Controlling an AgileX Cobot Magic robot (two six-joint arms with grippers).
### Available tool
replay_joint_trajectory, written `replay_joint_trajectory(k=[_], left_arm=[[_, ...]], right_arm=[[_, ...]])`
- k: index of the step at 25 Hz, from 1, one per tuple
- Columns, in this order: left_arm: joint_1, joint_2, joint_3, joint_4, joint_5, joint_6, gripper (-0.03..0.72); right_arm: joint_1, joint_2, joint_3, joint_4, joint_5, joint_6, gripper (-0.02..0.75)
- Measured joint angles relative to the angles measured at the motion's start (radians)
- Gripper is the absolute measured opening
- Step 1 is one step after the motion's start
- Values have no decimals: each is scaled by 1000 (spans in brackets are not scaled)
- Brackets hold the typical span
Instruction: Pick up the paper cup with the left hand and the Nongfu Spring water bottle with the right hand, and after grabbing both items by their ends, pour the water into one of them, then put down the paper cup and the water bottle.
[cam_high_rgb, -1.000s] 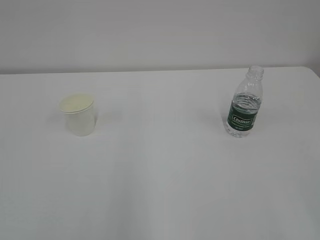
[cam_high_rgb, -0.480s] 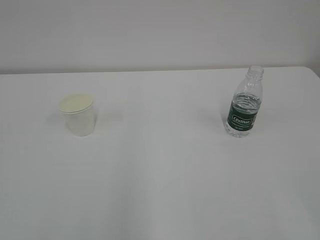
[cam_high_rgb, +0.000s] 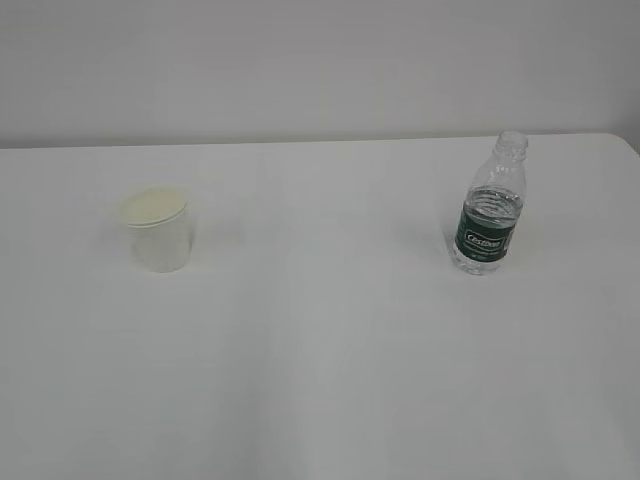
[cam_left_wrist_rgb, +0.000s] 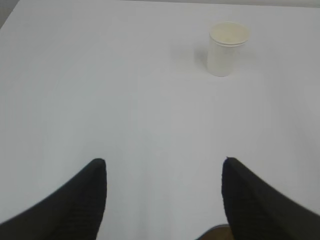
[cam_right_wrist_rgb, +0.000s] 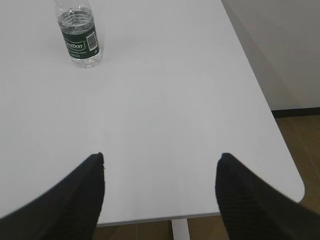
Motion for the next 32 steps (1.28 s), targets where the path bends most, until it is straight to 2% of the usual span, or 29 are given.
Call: replay_joint_trajectory(k=[10, 16, 20, 27, 32], left_arm=[[0, 0, 0, 18, -9, 0, 513], [-2, 7, -25, 18, -223, 0, 513], [-10, 78, -25, -12, -278, 0, 513], [-10, 165, -25, -21, -395, 0, 510], [-10, 221, -25, -22, -416, 0, 471]], right_arm=[[0, 0, -4, 0, -18, 0, 532], [0, 0, -19, 2, -83, 0, 531], [0, 22, -19, 34, -108, 0, 531], [0, 144, -19, 77, -283, 0, 531], [0, 224, -19, 87, -393, 0, 531]])
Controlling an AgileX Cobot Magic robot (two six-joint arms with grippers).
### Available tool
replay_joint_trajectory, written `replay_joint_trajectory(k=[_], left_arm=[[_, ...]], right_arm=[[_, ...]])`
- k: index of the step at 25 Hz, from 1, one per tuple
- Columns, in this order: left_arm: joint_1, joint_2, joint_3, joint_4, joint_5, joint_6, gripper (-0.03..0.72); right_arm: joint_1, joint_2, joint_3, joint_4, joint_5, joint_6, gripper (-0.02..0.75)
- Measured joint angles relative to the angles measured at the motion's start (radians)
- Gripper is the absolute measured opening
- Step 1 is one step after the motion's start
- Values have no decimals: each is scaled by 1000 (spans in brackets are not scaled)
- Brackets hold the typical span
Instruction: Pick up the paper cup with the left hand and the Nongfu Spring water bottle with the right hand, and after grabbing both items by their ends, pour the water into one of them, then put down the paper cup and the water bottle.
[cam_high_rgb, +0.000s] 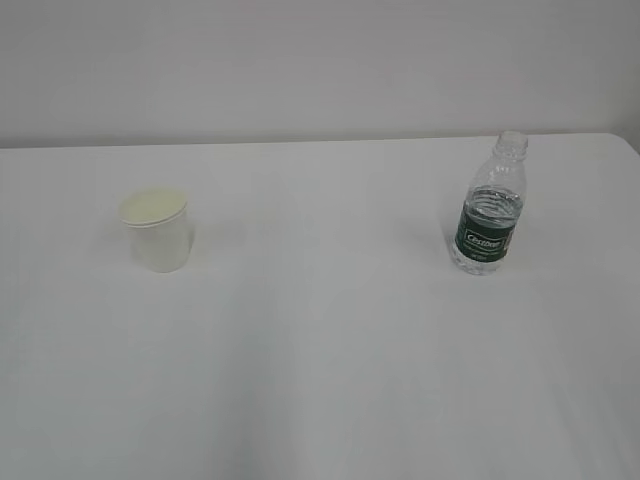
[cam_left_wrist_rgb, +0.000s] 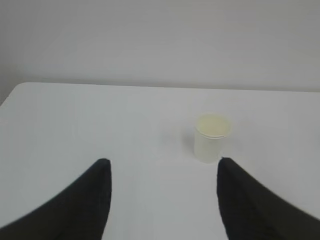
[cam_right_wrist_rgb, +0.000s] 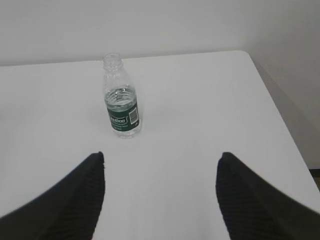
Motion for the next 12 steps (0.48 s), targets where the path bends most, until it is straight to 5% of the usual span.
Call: replay_joint_trajectory(k=[12], left_arm=[[-2, 159, 0, -12, -130, 0, 462]], right_arm=[[0, 131, 0, 11, -216, -2, 531]])
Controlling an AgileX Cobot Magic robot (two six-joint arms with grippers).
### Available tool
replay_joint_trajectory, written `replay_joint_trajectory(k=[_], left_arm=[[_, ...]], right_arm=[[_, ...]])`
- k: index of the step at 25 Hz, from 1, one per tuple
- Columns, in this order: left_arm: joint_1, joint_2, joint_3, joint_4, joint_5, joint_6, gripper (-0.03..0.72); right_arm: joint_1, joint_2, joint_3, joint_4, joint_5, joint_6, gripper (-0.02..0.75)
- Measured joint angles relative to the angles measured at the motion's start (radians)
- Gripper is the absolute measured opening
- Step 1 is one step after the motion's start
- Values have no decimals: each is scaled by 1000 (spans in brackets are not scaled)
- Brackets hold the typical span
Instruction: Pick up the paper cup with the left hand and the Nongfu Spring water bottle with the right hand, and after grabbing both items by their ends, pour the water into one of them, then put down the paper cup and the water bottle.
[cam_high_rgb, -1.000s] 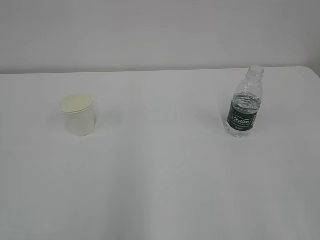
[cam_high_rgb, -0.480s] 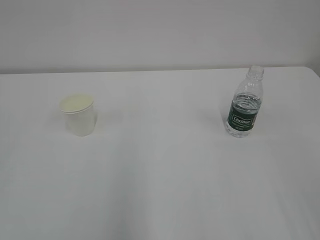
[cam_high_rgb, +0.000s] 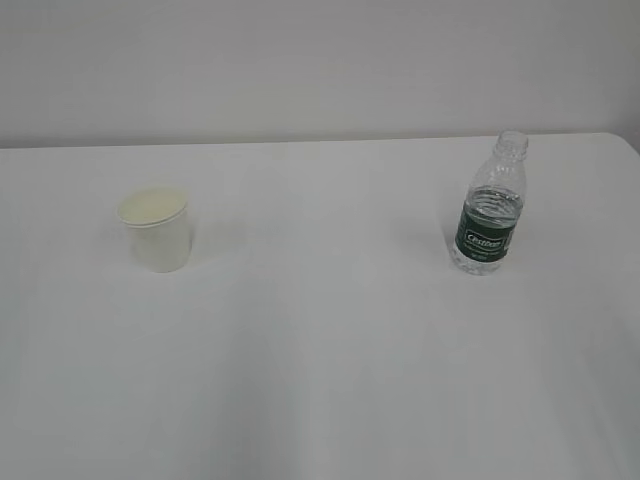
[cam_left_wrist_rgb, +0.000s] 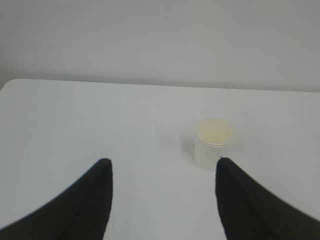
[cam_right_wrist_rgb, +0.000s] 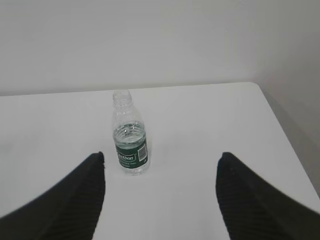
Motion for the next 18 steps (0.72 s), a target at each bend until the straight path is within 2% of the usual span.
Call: replay_joint_trajectory(k=[18], left_arm=[[-141, 302, 0, -1, -274, 0, 461]], right_arm=[[0, 251, 0, 8, -273, -2, 500]])
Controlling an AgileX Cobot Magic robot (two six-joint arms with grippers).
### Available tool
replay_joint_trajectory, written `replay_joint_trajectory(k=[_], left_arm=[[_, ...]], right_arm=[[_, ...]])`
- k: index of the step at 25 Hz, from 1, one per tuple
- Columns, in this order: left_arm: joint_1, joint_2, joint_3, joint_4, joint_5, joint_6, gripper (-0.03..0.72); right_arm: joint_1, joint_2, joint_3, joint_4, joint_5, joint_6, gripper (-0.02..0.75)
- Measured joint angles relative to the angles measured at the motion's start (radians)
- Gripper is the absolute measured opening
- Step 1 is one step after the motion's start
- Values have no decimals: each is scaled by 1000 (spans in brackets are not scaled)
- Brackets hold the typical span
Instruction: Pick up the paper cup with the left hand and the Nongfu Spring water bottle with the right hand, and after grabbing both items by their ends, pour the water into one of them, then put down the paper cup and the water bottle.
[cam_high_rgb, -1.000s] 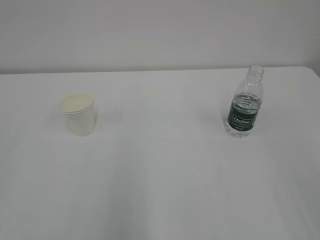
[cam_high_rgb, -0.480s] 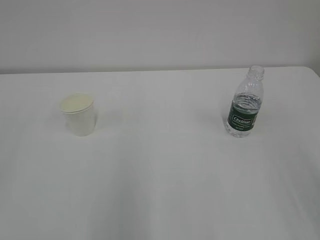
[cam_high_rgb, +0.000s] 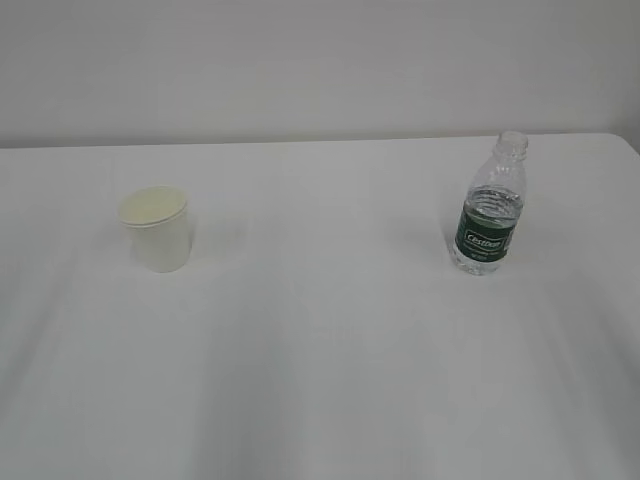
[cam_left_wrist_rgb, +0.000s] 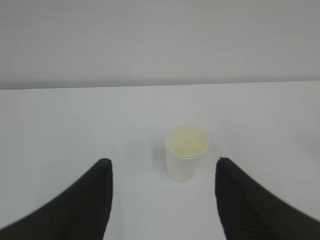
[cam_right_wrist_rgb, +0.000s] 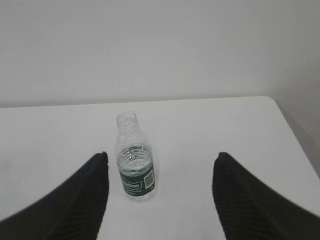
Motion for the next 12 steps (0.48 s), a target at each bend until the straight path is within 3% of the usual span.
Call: replay_joint_trajectory(k=[12], left_arm=[[-8, 207, 0, 9, -188, 0, 461]], right_arm=[[0, 231, 0, 46, -196, 0, 500]])
